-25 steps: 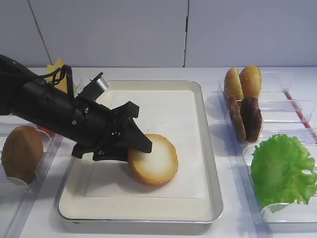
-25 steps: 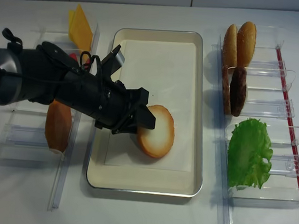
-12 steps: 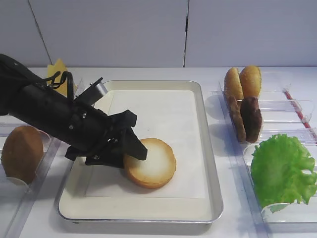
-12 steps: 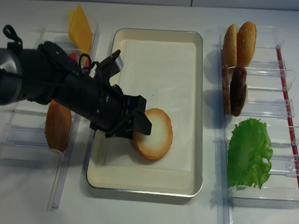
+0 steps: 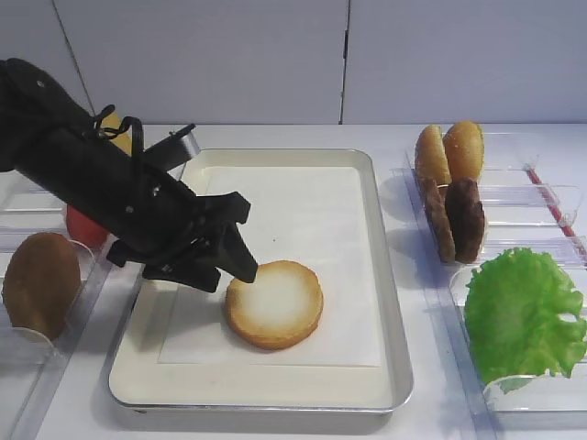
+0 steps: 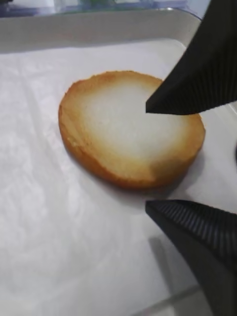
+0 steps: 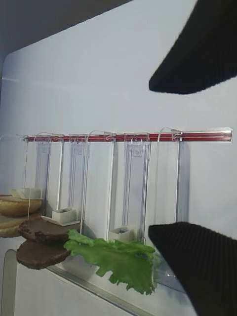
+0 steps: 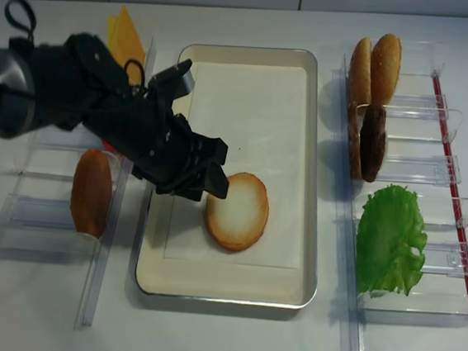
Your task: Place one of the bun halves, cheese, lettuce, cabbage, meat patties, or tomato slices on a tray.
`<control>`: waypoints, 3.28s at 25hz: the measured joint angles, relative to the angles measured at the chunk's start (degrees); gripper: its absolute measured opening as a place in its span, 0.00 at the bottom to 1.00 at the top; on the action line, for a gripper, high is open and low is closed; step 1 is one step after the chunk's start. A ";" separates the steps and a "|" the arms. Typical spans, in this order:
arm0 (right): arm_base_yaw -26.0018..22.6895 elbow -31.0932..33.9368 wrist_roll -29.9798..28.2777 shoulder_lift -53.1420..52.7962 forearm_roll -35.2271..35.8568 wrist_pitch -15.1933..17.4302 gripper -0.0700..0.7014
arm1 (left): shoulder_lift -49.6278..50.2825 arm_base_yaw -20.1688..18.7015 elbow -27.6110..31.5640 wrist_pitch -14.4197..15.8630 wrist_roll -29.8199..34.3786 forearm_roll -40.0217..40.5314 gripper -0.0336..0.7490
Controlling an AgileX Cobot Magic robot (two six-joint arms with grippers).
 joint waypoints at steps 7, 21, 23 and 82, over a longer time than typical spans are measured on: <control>0.00 0.00 0.00 0.00 0.00 0.00 0.80 | -0.89 0.00 -2.48 3.19 -4.61 8.97 0.56; 0.00 0.00 0.00 0.00 0.00 0.00 0.80 | -18.15 0.00 -3.35 6.30 -10.21 21.74 0.56; 0.00 0.00 0.00 0.00 0.00 0.00 0.80 | -21.42 0.00 -3.35 7.10 -13.50 28.20 0.56; 0.00 0.13 0.00 0.00 0.00 0.00 0.80 | -99.75 0.02 30.72 19.53 -26.81 55.19 0.56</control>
